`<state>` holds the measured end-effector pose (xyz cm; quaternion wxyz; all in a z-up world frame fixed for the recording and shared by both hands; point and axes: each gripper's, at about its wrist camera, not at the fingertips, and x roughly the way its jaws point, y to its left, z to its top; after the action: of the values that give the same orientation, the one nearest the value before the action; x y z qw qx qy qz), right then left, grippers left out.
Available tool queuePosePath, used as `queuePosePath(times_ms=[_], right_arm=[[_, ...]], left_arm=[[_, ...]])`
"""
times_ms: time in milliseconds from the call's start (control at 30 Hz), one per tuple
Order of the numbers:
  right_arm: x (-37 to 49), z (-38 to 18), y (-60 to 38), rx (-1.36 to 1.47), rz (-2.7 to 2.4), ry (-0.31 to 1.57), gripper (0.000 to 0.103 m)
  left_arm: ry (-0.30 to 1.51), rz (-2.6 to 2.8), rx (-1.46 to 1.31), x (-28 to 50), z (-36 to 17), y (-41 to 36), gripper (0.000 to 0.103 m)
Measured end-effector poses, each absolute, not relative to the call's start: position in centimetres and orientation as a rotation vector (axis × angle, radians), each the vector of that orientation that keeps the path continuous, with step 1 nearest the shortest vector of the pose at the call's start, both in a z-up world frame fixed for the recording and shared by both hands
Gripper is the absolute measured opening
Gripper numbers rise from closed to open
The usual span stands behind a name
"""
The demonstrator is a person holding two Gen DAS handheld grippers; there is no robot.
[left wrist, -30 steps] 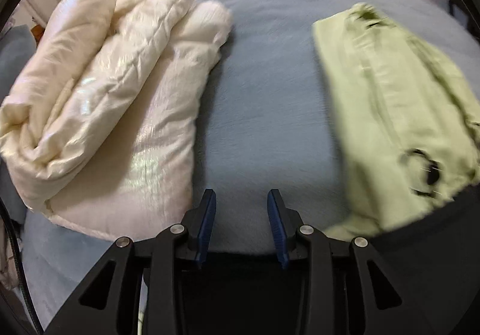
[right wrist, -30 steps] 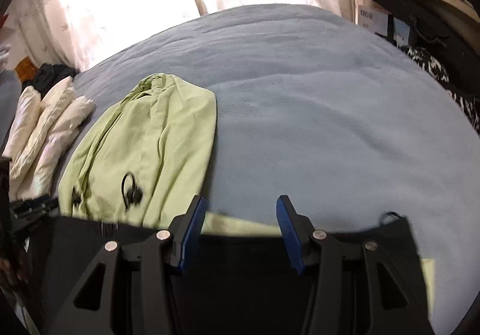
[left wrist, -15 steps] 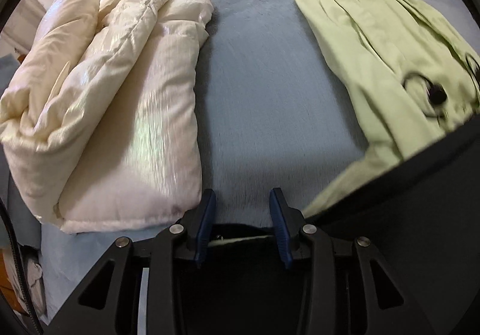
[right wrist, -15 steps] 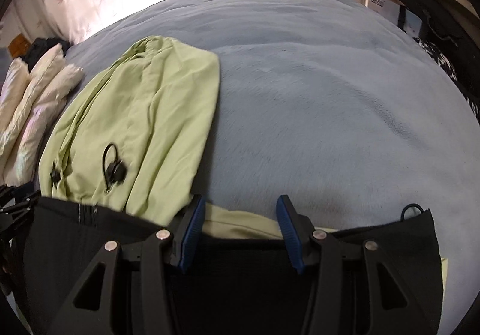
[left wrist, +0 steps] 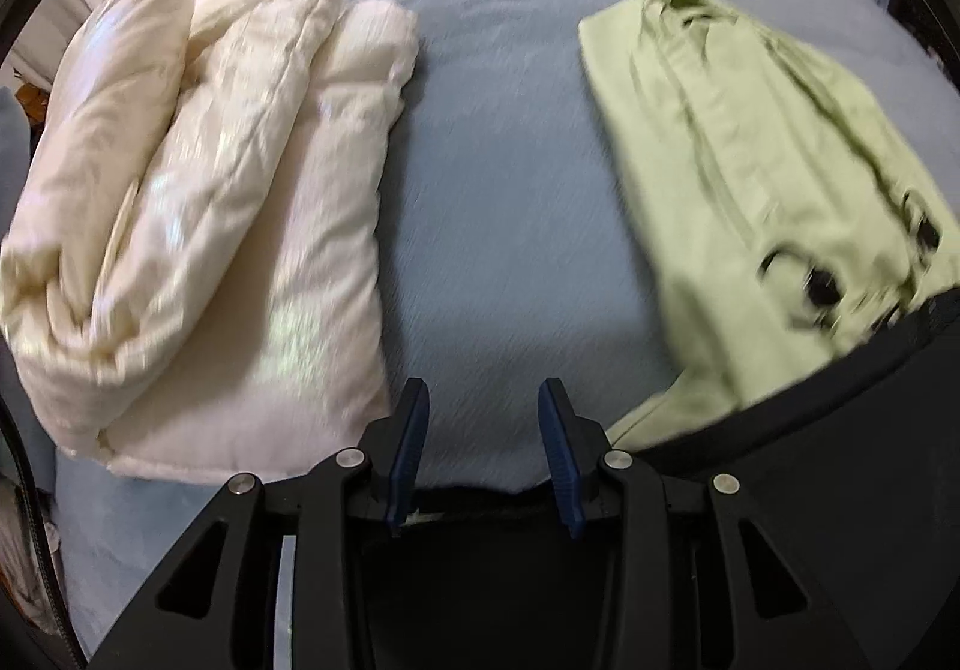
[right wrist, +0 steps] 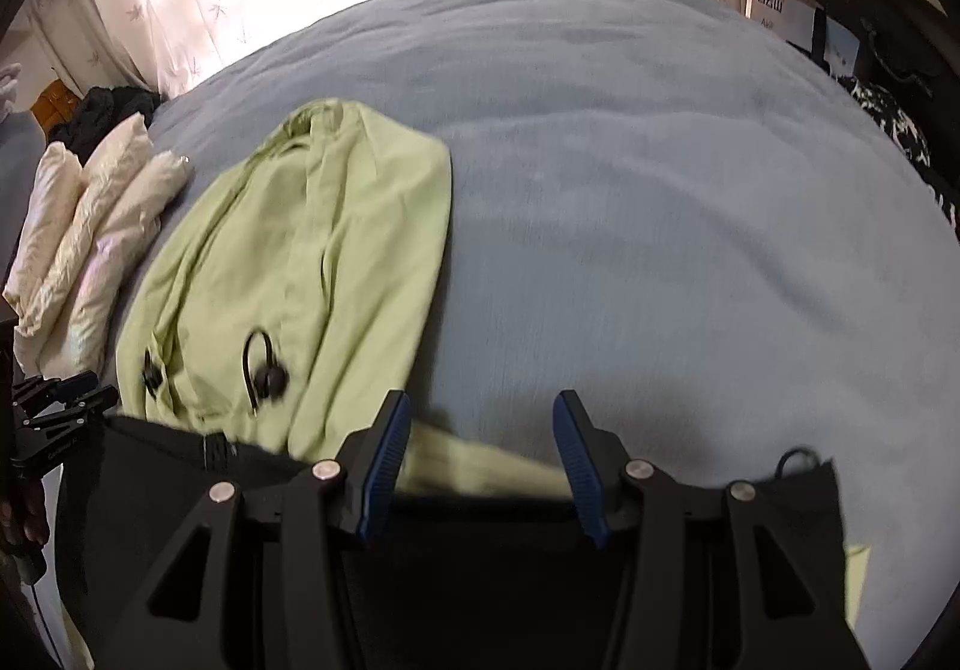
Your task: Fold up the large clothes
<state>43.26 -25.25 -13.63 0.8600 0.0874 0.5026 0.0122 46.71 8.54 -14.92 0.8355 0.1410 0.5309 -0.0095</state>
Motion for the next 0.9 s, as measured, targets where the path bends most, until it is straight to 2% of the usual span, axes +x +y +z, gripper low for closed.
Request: queuePosePath(times_ms=[400,500,567,900], right_arm=[[46.7,-10.0,-25.4,0.197,0.083,1.030,0.050],[48.6,-10.0,-25.3,0.231,0.096,1.051,0.050],[50.0,-10.3,-25.2,0.265,0.117,1.071,0.050],[56.1,-16.2,-25.3,0.476,0.203,1.172,0.050]], left_arm=[[1.096,-0.116,0.258,50.0,-11.1,5.4,0.037],[1.102,-0.123,0.230,51.4,-11.3,4.8,0.043],[1.094,-0.132,0.198,52.5,-11.4,4.5,0.047],[1.133,-0.132,0.072,57.0,-16.3,3.9,0.047]])
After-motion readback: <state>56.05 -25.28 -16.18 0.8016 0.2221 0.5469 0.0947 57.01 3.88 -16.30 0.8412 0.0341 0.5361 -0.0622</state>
